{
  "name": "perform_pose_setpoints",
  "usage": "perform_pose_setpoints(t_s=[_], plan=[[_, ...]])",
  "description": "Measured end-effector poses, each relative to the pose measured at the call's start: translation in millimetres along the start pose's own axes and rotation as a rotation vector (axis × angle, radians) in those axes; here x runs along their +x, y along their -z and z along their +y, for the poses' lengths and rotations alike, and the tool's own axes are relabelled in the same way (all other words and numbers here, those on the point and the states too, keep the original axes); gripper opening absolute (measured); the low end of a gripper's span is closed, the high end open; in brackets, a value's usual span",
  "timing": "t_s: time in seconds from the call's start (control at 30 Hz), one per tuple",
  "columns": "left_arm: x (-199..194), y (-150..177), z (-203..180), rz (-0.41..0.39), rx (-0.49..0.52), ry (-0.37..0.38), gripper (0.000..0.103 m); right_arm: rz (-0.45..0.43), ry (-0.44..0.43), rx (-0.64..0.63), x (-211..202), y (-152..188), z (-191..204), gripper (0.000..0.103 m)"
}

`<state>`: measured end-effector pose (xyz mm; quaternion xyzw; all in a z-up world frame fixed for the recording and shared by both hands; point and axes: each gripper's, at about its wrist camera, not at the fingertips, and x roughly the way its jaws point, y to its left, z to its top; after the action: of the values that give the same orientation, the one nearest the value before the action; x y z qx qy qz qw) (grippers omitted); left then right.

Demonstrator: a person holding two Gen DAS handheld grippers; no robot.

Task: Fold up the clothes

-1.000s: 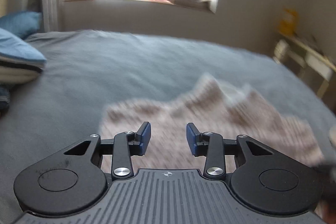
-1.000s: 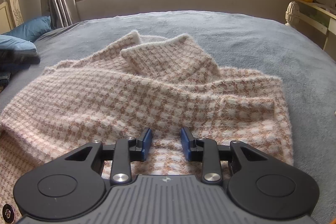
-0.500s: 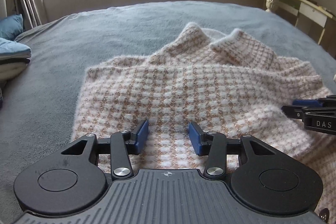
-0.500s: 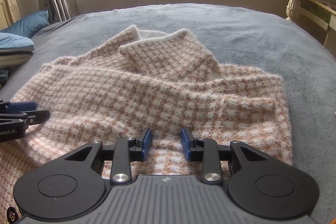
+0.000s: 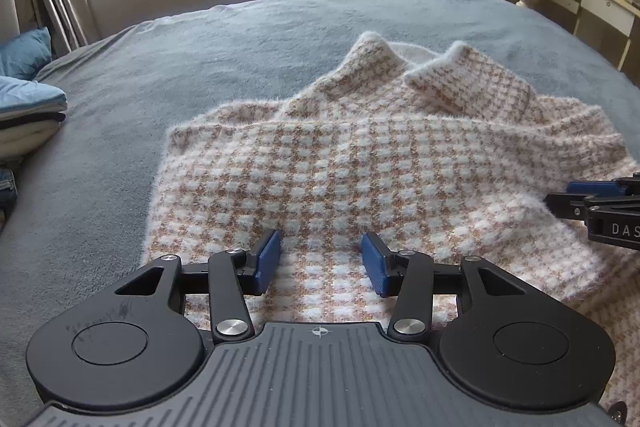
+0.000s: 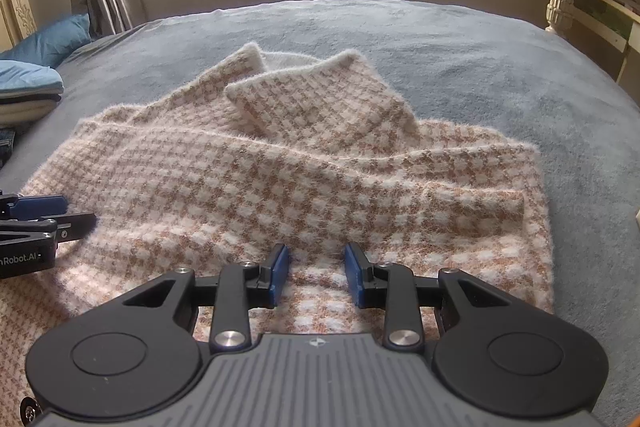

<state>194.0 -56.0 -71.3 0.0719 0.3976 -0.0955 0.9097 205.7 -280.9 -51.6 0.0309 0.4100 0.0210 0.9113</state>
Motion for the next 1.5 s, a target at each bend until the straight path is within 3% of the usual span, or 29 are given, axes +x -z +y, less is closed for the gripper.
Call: perform_pose_setpoints(t_s=[0.97, 1.13, 1.5], plan=[[-1.3, 0.1, -3.5, 0.003, -0.002, -0.024, 0.051, -0.080, 0.013, -0.062, -15.1, 17.6, 4.1, 0.036], [-1.3, -0.8, -2.4, 0.012, -0.018, -0.025, 0.058, -0.055, 0.010, -0.036, -23.4, 3.1, 6.2, 0.047], [-0.2, 1.0, -0.2, -0.006, -0.017, -0.007, 0.063, -0.114, 0.007, 0.055, -39.0, 13.7, -29.9, 0.046]])
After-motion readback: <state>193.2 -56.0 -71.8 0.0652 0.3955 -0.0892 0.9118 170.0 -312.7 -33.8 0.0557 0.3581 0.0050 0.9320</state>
